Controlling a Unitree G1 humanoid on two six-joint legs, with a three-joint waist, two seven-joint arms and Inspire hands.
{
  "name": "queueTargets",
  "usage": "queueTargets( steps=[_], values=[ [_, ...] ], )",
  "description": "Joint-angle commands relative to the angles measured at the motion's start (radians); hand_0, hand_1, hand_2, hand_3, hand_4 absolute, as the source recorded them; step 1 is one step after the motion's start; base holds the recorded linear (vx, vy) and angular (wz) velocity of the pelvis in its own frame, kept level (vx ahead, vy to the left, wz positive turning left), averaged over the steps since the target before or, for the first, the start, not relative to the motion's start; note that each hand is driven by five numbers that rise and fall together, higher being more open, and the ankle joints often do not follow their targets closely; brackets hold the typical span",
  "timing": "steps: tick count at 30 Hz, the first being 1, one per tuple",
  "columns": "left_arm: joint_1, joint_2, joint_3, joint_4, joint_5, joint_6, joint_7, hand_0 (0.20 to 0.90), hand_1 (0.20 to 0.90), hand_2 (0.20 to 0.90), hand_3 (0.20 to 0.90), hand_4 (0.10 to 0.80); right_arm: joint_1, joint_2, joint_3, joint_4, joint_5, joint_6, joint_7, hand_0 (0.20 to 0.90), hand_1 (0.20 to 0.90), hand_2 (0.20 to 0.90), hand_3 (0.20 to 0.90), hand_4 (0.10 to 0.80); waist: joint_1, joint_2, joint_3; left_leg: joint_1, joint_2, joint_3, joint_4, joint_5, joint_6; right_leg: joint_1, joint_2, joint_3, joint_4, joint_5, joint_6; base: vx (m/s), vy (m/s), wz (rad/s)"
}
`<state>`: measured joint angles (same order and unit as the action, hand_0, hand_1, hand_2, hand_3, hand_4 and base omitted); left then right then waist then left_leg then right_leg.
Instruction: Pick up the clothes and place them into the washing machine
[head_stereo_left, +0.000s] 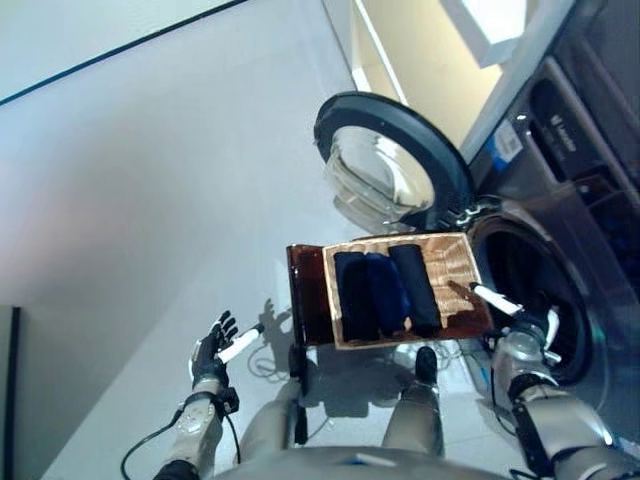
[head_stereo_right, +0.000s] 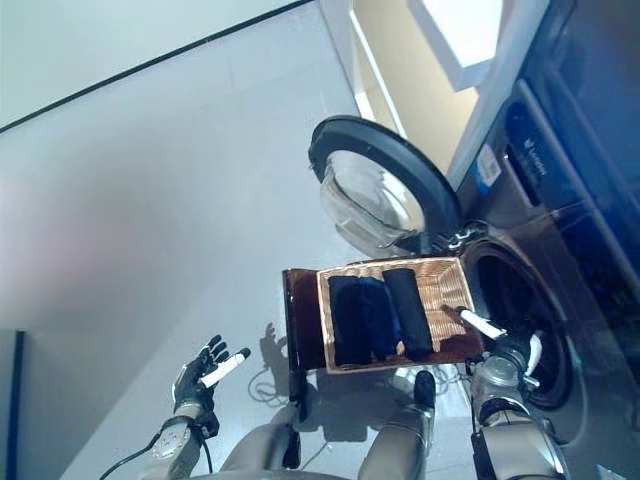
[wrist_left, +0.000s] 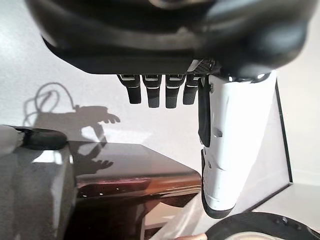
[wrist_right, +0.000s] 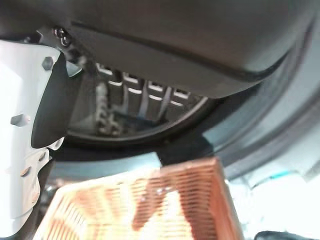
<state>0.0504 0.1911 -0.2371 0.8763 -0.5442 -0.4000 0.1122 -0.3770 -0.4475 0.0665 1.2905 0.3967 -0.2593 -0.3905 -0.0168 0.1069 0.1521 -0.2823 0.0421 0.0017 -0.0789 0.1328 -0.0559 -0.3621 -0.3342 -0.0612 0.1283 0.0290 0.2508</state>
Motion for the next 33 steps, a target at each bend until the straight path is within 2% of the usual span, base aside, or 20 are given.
queueTargets(
  steps=[1, 10, 12, 16, 18, 22, 29, 33],
  values=[
    [-0.07, 0.03, 0.065, 0.024, 0.039, -0.071, 0.018, 0.9, 0.9, 0.9, 0.9, 0.8, -0.02, 0.008, 0.081, -0.037, -0.091, -0.019, 0.008, 0.9, 0.9, 0.9, 0.9, 0.8, 0.009, -0.049, 0.004, 0.102, 0.036, -0.004, 0.001, -0.095, -0.083, 0.03, -0.044, -0.033, -0.098, 0.168, -0.03, 0.037, -0.018, -0.01],
    [-0.083, 0.014, 0.072, 0.011, 0.061, -0.069, 0.03, 0.9, 0.9, 0.9, 0.9, 0.8, -0.059, 0.084, 0.204, -0.015, -0.24, 0.02, -0.002, 0.9, 0.9, 0.9, 0.9, 0.8, 0.029, -0.056, -0.009, 0.118, 0.042, -0.02, -0.002, -0.092, -0.084, 0.059, -0.04, -0.055, -0.103, 0.155, -0.03, 0.021, -0.018, 0.01],
    [-0.083, 0.012, 0.072, -0.008, 0.067, -0.066, 0.028, 0.9, 0.9, 0.9, 0.9, 0.8, -0.087, 0.083, 0.24, 0.018, -0.303, 0.049, -0.019, 0.9, 0.9, 0.9, 0.9, 0.8, 0.04, -0.051, -0.006, 0.111, 0.039, -0.026, 0.0, -0.09, -0.083, 0.055, -0.042, -0.059, -0.1, 0.155, -0.03, 0.0, 0.0, 0.0],
    [-0.062, 0.017, 0.064, -0.088, 0.073, -0.062, 0.022, 0.9, 0.9, 0.9, 0.9, 0.8, -0.143, 0.068, 0.23, 0.086, -0.309, 0.076, -0.049, 0.9, 0.9, 0.9, 0.9, 0.8, 0.064, -0.036, 0.006, 0.097, 0.028, -0.037, 0.008, -0.09, -0.079, 0.044, -0.052, -0.067, -0.067, 0.144, -0.03, -0.015, 0.007, 0.01],
    [-0.047, 0.035, 0.059, -0.139, 0.076, -0.063, 0.018, 0.9, 0.9, 0.9, 0.9, 0.8, -0.18, 0.049, 0.224, 0.086, -0.302, 0.074, -0.069, 0.9, 0.9, 0.9, 0.9, 0.8, 0.075, -0.028, 0.027, 0.075, 0.022, -0.042, 0.042, -0.102, -0.071, 0.016, -0.055, -0.054, -0.02, 0.127, -0.035, -0.091, 0.027, 0.14],
    [-0.057, 0.047, 0.059, -0.125, 0.076, -0.062, 0.027, 0.9, 0.9, 0.9, 0.9, 0.8, -0.204, 0.034, 0.218, 0.071, -0.296, 0.071, -0.089, 0.9, 0.9, 0.9, 0.9, 0.8, 0.071, -0.026, 0.067, 0.034, 0.018, -0.048, 0.12, -0.126, -0.064, -0.014, -0.051, -0.037, 0.032, 0.098, -0.043, -0.07, -0.003, 0.1],
    [-0.069, 0.051, 0.074, -0.11, 0.071, -0.063, 0.036, 0.9, 0.9, 0.9, 0.9, 0.8, -0.202, 0.006, 0.225, -0.049, -0.287, 0.049, -0.097, 0.9, 0.9, 0.9, 0.9, 0.8, 0.049, -0.035, 0.107, -0.037, 0.012, -0.05, 0.21, -0.143, -0.067, -0.067, -0.052, -0.022, 0.094, 0.077, -0.047, -0.06, -0.019, 0.07],
    [-0.07, 0.057, 0.081, -0.148, 0.066, -0.064, 0.032, 0.9, 0.9, 0.9, 0.9, 0.8, -0.221, -0.003, 0.263, -0.06, -0.329, 0.059, -0.103, 0.9, 0.9, 0.9, 0.9, 0.8, 0.044, -0.037, 0.122, -0.105, 0.003, -0.054, 0.309, -0.175, -0.068, -0.128, -0.046, 0.003, 0.172, 0.049, -0.058, -0.068, 0.0, 0.15]
  ],
)
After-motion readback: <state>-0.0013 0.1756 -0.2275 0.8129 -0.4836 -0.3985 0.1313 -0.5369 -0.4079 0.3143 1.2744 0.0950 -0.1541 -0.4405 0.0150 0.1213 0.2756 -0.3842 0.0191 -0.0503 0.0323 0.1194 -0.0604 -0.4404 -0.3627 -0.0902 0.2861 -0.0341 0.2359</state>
